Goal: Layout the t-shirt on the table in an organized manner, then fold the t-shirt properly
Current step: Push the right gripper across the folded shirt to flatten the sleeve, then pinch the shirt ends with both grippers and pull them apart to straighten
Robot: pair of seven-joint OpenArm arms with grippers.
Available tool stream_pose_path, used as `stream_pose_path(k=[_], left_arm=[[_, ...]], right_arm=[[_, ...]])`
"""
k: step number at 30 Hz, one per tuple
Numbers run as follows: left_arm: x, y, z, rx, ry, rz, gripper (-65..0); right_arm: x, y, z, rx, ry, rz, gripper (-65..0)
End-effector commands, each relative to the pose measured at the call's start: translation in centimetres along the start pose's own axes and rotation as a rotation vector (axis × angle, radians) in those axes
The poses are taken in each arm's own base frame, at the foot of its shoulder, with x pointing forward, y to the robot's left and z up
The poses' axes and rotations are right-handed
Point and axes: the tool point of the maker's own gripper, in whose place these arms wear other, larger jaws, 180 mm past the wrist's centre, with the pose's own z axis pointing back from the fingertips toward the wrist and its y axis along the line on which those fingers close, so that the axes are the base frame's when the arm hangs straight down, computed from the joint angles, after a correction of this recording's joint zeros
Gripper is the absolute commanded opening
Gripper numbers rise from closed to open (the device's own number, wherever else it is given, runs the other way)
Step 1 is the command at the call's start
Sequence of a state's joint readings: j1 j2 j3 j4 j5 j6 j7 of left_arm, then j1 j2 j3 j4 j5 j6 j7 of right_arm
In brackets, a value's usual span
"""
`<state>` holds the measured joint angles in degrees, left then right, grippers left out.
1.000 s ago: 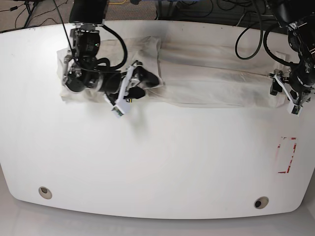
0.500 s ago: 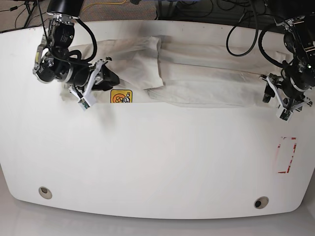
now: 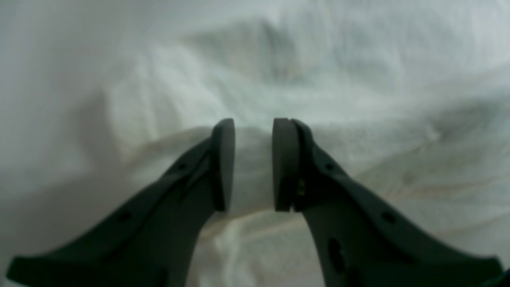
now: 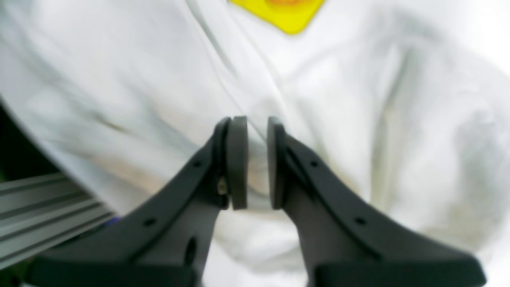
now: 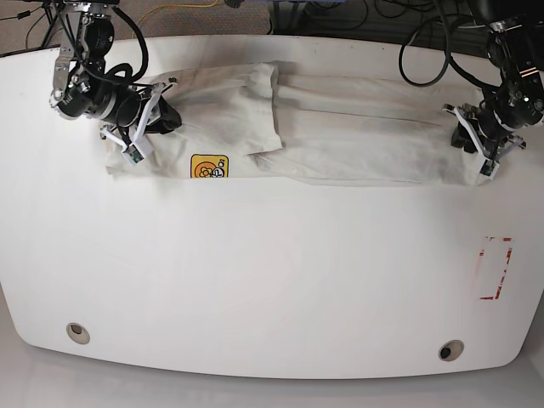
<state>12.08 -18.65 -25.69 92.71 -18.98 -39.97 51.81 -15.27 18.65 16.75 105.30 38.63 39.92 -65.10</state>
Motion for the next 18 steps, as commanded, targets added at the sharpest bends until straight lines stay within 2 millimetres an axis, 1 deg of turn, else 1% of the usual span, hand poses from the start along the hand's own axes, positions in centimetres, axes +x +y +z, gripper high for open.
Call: stream_pose_path(k=[1,4,7,8,13,16,18], left_arm=[[0.8,0.5,-0.2,-0.004,-0.034,0.004,-51.2],[-0.6,-0.5,-1.5,-0.048,0.010,0.019,-51.2],[-0.1,-0.6,-2.5,-0.070,0.013,0.025,-51.2],[0.0,-0.7,-2.8,-0.076,0.015,0.029,-51.2],[-0.2,-0.9,-3.9,-0.100,0.034,0.051,-51.2],[0.8,-0.5,-4.2,-0.099,0.017,0.060,-51.1],[1.4,-0.3,-4.3,-0.096,0.006,0.060,-51.1]], right_arm=[[0.9,-1.3,0.4,-0.065,-0.027,0.038,-57.1],[-0.1,-2.2,-0.3,-0.118,0.000,0.035,-57.1],[-1.0,-3.6,-1.1,-0.176,0.028,0.035,-57.1],[-0.9,-4.2,-1.3,-0.199,0.028,0.043,-57.1],[-1.8,-6.9,-3.0,-0.259,0.064,0.023,-57.2],[-1.8,-8.4,-3.8,-0.278,0.062,0.013,-57.4],[-1.8,-9.0,-4.3,-0.284,0.053,0.006,-57.4]])
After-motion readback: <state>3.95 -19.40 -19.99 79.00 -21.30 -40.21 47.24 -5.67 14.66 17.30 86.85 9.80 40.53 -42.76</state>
